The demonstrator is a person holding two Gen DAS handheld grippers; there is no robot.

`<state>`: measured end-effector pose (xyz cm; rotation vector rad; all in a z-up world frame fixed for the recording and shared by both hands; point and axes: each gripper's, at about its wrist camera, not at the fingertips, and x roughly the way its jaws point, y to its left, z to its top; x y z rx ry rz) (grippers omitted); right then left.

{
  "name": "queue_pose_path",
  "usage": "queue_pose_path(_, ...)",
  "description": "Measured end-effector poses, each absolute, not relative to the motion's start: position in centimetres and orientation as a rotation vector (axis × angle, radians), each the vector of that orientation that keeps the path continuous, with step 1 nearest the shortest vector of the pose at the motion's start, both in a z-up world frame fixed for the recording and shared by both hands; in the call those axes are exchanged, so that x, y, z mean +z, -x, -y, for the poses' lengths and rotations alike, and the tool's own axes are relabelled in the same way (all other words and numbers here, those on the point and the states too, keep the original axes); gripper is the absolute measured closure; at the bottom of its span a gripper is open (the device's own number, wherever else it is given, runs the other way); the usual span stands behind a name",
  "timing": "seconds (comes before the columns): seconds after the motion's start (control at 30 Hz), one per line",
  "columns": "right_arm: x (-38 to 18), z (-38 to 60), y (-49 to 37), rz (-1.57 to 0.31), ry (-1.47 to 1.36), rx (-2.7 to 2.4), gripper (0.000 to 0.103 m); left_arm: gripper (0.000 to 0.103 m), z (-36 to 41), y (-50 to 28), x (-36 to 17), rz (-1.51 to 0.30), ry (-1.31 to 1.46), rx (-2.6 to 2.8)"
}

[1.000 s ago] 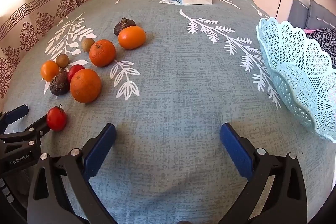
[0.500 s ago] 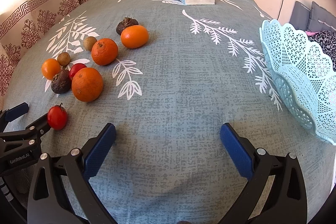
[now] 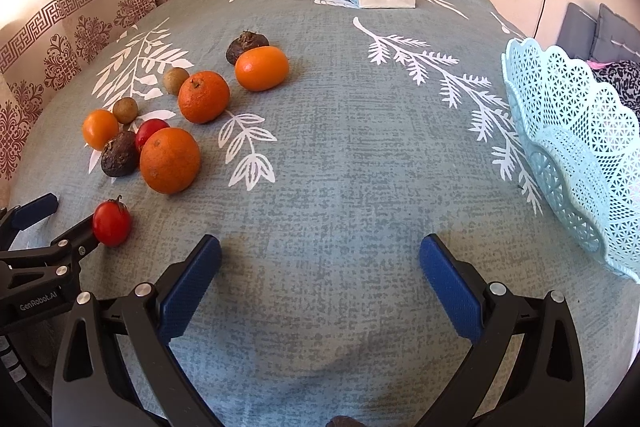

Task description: Organize fruits

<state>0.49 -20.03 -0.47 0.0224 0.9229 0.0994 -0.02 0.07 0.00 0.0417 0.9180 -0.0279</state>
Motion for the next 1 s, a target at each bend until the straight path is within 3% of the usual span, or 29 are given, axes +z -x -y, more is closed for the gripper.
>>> queue_pose_path(1.0, -0.37, 20.19, -0.68, -0.938, -0.001, 0.151, 0.002, 0.005, -0.07, 0.10, -0.03, -0.922, -0.046, -0.041)
